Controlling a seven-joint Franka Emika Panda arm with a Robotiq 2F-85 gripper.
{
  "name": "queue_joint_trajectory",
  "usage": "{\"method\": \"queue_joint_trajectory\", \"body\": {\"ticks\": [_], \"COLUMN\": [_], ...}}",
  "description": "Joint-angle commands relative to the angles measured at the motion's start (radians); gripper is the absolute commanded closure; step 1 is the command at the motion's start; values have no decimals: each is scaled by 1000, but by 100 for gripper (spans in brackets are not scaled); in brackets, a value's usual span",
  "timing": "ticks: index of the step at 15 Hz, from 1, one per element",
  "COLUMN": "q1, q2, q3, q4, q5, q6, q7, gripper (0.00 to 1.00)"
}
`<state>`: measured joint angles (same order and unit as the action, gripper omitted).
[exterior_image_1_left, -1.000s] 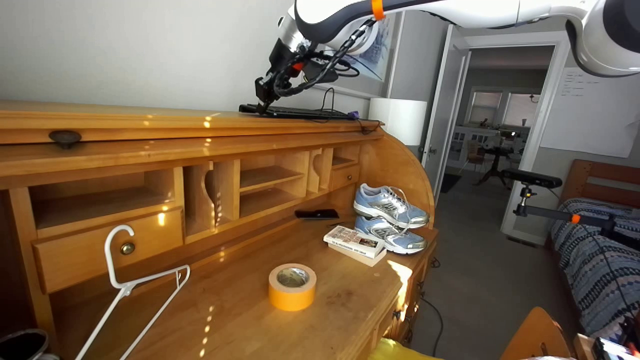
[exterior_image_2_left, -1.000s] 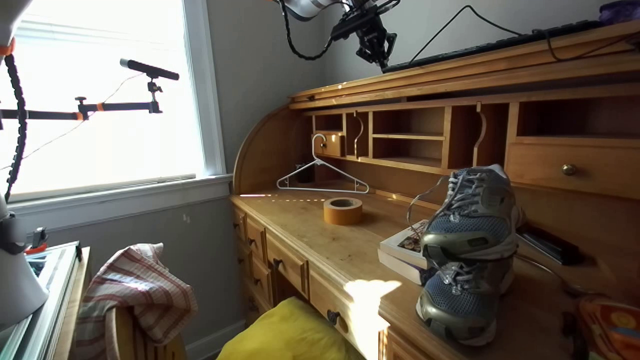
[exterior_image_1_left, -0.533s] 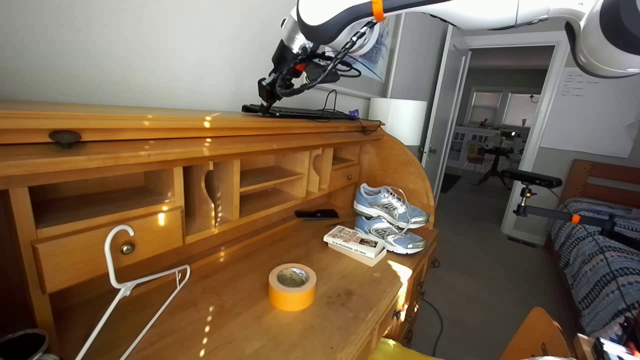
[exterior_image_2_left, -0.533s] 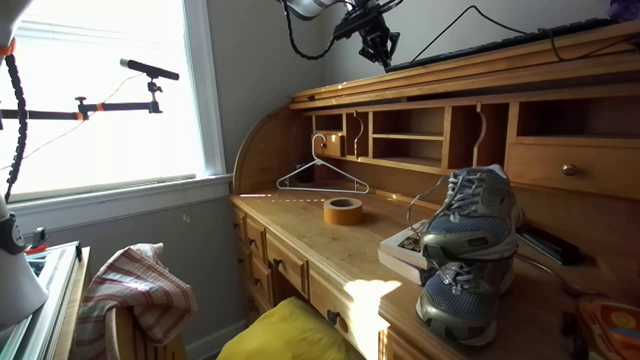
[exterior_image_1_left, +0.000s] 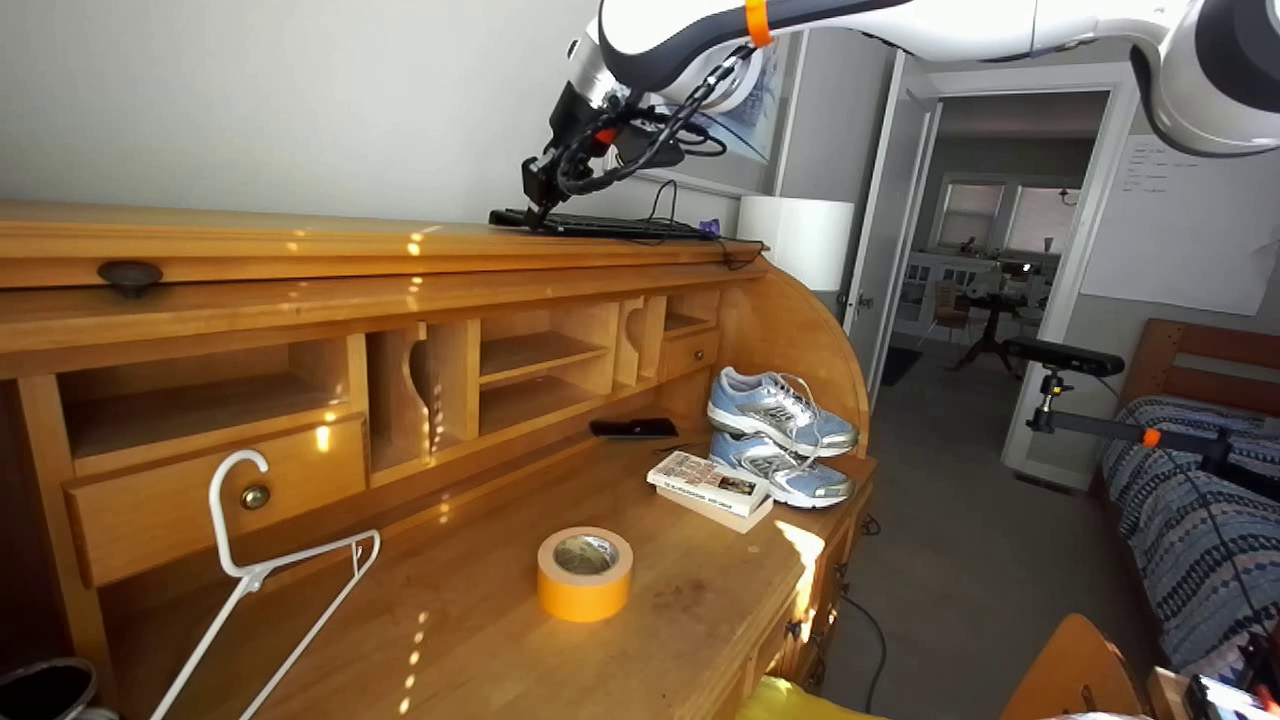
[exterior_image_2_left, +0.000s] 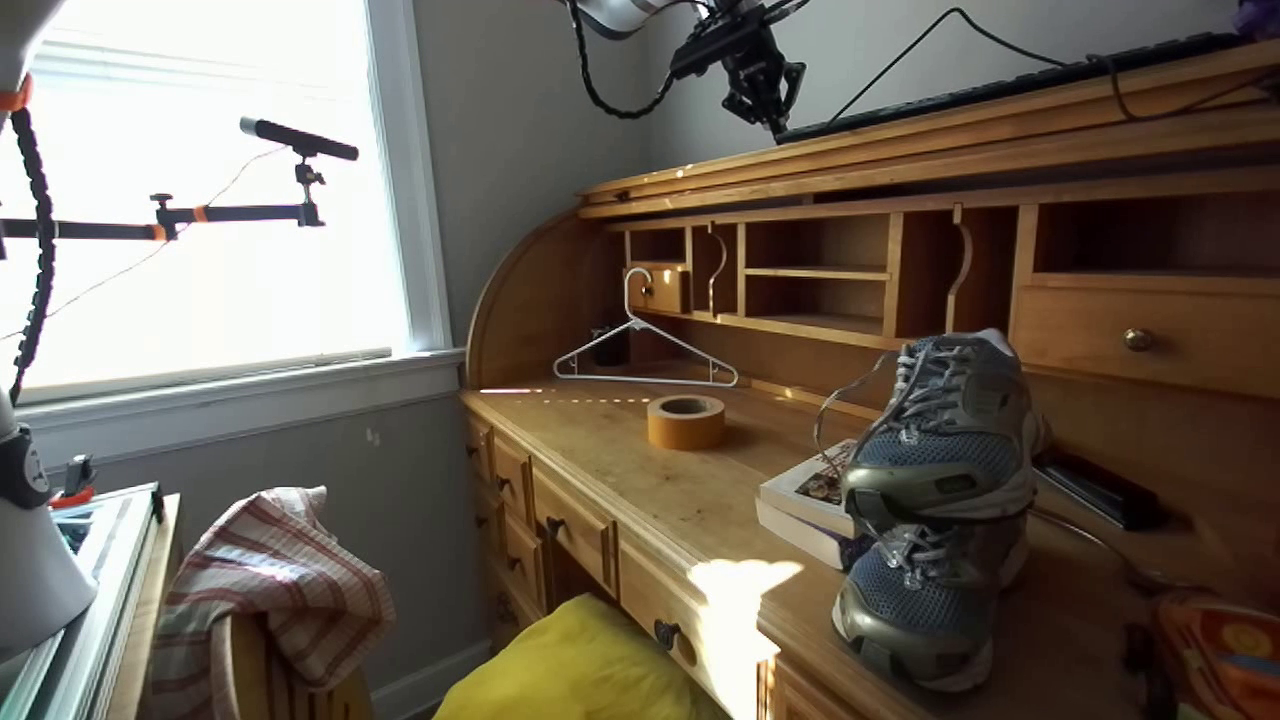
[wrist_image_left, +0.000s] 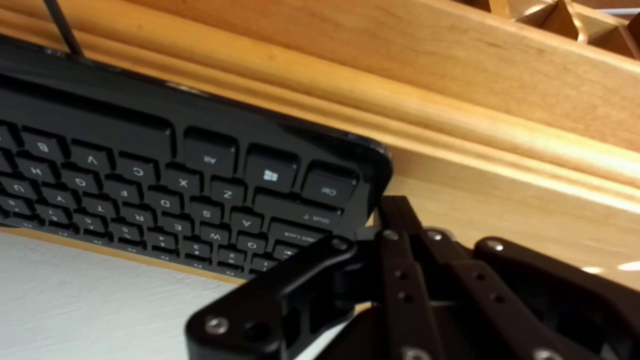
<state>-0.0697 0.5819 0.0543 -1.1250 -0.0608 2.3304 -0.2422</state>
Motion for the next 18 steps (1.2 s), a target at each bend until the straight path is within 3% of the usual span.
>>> {"method": "queue_joint_trajectory", "body": {"ticks": [1, 18], "q1": [-13, -43], "q2": [5, -17], "q3": [-3, -4], "q4": [16, -18], "q5": [9, 20], "q6": [-24, -17], "q7": [4, 12], "gripper": [100, 100]}}
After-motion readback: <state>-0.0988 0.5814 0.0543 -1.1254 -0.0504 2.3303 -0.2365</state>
